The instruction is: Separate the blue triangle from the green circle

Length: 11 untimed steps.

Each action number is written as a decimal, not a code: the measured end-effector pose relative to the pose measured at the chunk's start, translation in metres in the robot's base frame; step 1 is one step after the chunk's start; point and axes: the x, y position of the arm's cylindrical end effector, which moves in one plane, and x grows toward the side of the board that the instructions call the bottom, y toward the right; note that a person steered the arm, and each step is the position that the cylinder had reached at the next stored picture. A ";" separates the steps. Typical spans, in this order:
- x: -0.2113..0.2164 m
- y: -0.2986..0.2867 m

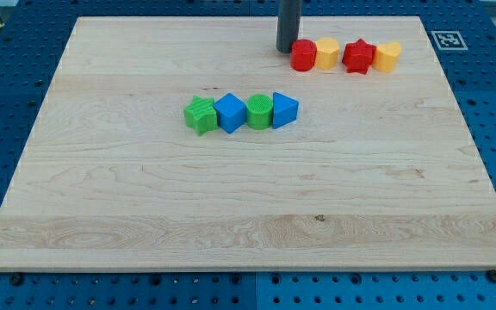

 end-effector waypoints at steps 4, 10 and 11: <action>0.145 0.032; 0.109 -0.014; 0.143 -0.031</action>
